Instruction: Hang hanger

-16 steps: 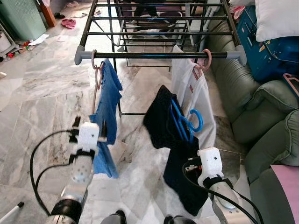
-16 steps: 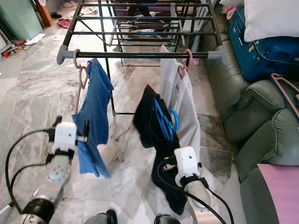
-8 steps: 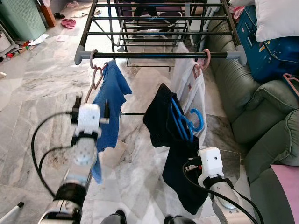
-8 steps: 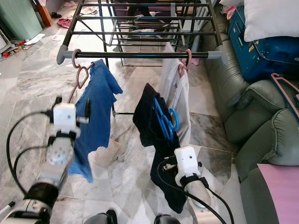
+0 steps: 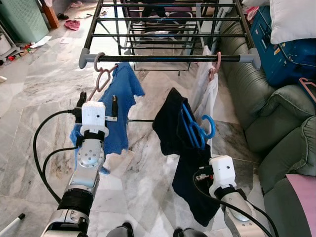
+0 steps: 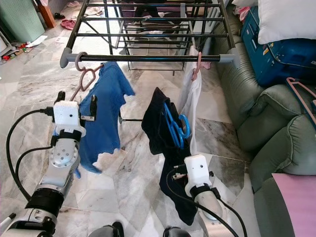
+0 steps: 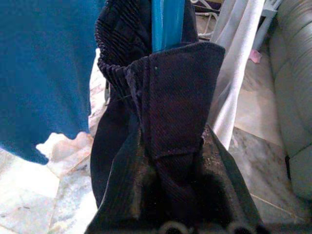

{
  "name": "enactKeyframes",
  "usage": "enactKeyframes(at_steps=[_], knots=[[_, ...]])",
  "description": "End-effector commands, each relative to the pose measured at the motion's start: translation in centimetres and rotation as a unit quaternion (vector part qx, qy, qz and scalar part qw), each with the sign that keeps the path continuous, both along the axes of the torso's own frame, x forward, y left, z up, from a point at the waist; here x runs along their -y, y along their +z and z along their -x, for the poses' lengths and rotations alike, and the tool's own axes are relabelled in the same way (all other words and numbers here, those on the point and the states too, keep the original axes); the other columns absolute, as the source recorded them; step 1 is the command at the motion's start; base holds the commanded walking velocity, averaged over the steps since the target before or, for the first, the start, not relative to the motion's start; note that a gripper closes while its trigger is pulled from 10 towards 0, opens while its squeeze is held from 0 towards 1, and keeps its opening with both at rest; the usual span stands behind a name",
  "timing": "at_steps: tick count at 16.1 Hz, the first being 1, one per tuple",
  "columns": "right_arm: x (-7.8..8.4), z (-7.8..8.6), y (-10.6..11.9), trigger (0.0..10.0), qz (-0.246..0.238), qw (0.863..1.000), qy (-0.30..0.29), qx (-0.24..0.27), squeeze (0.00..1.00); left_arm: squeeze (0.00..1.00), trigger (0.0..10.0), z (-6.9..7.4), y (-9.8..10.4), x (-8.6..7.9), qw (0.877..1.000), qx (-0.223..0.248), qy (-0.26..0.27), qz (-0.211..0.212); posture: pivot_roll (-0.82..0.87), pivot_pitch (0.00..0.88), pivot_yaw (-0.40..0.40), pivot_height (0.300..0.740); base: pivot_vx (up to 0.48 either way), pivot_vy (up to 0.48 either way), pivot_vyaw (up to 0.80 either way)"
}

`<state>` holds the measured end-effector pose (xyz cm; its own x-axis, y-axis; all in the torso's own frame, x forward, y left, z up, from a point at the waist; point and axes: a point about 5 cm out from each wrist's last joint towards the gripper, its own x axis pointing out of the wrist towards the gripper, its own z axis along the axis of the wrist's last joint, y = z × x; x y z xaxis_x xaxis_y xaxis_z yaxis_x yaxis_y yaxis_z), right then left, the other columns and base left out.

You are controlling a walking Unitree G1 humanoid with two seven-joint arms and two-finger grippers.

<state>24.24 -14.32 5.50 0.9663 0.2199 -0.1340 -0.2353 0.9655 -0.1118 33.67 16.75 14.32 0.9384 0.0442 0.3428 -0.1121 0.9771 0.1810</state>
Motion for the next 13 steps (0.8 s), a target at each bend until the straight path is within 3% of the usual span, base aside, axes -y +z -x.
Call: enactKeyframes(at_steps=[1, 7, 10, 11, 12, 13], knots=[[0.0, -0.2, 0.6, 10.0, -0.007, 1.0, -0.002, 0.021, 0.0, 0.0, 10.0, -0.1, 1.3, 0.1, 1.0, 0.022, -0.003, 0.006, -0.17, 0.156, 0.021, 0.74, 0.0, 0.0, 0.0], [-0.2, -0.3, 0.6, 10.0, -0.007, 1.0, -0.004, 0.024, 0.0, 0.0, 10.0, -0.2, 3.4, 0.7, 0.998, 0.06, 0.007, -0.002, -0.17, 0.147, 0.023, 0.74, 0.0, 0.0, 0.0], [0.1, -0.3, 0.7, 10.0, -0.004, 1.0, -0.011, 0.027, 0.0, 0.0, 10.0, -0.2, 3.8, -0.6, 0.997, 0.062, 0.046, -0.008, -0.17, 0.15, 0.023, 0.74, 0.0, 0.0, 0.0], [0.2, -0.3, 0.6, 10.0, -0.002, 1.0, -0.013, 0.027, 0.0, 0.0, 10.0, -0.3, 3.5, -1.3, 0.997, 0.049, 0.067, -0.002, -0.17, 0.15, 0.025, 0.74, 0.0, 0.0, 0.0], [0.2, -0.3, 0.6, 10.0, 0.0, 1.0, -0.015, 0.027, 0.0, 0.0, 10.0, -0.4, 2.0, -2.9, 0.995, 0.007, 0.101, 0.017, -0.17, 0.15, 0.025, 0.74, 0.0, 0.0, 0.0], [0.2, -0.3, 0.6, 10.0, 0.0, 1.0, -0.015, 0.027, 0.0, 0.0, 10.0, -0.4, 1.8, -3.1, 0.994, 0.0, 0.107, 0.02, -0.17, 0.15, 0.025, 0.74, 0.0, 0.0, 0.0]])
